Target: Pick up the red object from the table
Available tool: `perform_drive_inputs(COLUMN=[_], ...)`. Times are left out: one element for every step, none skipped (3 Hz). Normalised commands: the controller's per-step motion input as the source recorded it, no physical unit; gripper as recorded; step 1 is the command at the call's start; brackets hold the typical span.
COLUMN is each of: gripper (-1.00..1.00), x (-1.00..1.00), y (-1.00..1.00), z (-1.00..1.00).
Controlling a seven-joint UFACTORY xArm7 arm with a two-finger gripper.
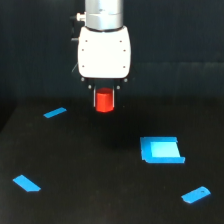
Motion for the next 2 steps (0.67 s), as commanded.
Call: perform_drive_inputs(gripper=[-0.98,-1.00], x=[-0.02,-0.11], y=[0.02,-0.12], z=[-0.01,0.06])
